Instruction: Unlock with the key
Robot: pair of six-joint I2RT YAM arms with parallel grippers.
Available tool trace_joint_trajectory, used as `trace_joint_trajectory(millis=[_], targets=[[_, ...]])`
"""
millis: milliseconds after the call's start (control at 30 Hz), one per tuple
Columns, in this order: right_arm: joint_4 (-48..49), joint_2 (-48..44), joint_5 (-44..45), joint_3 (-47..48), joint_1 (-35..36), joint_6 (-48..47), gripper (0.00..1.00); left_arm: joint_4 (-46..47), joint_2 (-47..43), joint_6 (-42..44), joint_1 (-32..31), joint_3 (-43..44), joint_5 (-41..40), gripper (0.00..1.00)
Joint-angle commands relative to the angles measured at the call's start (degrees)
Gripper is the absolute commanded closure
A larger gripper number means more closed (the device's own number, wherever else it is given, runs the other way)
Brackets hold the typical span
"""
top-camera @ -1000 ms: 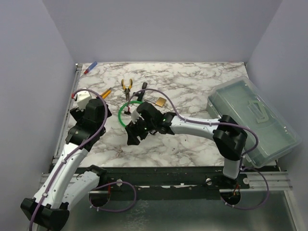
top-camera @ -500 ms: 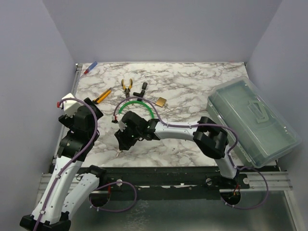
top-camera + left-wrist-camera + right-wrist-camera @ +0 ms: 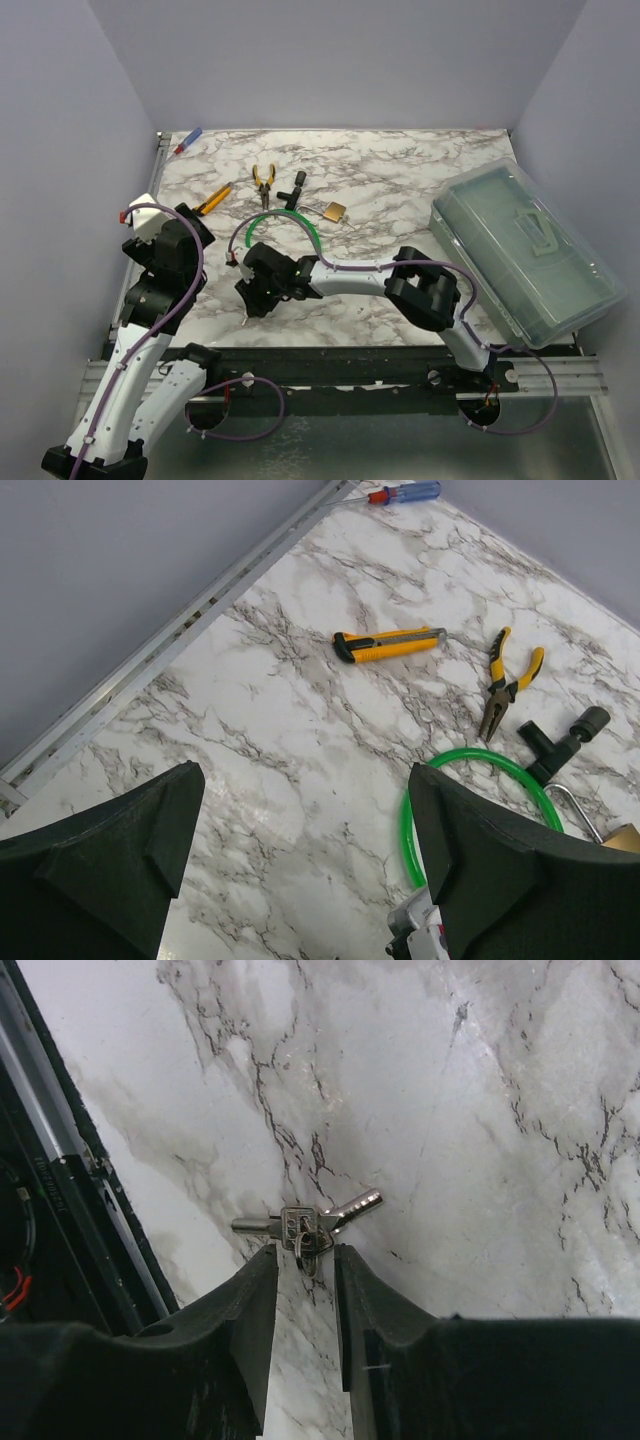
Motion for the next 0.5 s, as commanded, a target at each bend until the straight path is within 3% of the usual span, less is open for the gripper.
trace_joint_trajectory(millis=[0, 200, 333, 467], targets=[[-0.80, 2.14, 2.80, 1.04, 0.46, 0.17, 0.67, 1.13, 0.02, 0.93, 0.38, -0.65, 0.12, 0.10], [0.58, 2.61, 4.50, -0.71, 0.49, 1.28, 0.81, 1.31, 0.02, 0.98, 0.35, -0.75, 0.43, 0.10], [1.37, 1.55, 6.54, -2.98, 0.46, 2.79, 0.98, 1.48, 0.01, 1.16, 0.36, -0.80, 0.82, 0.10], [1.03, -1.50, 11.61, -7.28, 0.46, 6.41, 1.00, 2.26, 0.07, 2.36, 0.39, -0.84, 4.44, 0.10]])
